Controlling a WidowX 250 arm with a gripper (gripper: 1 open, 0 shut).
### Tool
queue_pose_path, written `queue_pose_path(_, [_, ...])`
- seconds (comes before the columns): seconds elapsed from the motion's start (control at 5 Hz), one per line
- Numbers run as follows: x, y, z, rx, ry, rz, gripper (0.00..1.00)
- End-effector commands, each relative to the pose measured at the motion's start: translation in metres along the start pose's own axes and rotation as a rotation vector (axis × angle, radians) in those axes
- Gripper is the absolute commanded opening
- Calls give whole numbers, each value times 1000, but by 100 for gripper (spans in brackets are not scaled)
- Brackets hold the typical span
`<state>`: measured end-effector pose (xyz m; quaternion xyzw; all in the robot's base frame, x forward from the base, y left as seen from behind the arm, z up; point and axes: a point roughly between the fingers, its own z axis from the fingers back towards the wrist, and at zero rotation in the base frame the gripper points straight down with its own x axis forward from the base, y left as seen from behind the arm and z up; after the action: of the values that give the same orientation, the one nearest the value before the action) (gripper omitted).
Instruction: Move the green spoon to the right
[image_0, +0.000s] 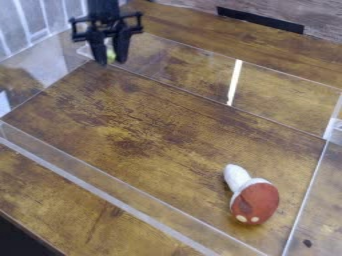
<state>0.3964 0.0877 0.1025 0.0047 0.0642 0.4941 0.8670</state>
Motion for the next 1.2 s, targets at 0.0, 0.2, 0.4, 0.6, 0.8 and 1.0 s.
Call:
queue_pose_path(0.0, [-35, -19, 69, -108, -126, -80, 0])
queue_pose_path(0.2, [-55, -35, 71, -102, -136, -118, 0])
queue_pose_path(0.4, [-62, -30, 73, -99, -144, -85, 0])
queue_pose_path(0.6, [-69, -25, 75, -94, -151, -58, 0])
queue_pose_path(0.8, [-79, -28, 79, -88, -165, -129, 0])
queue_pose_path(1.0, [-88, -32, 78, -82, -177, -200, 0])
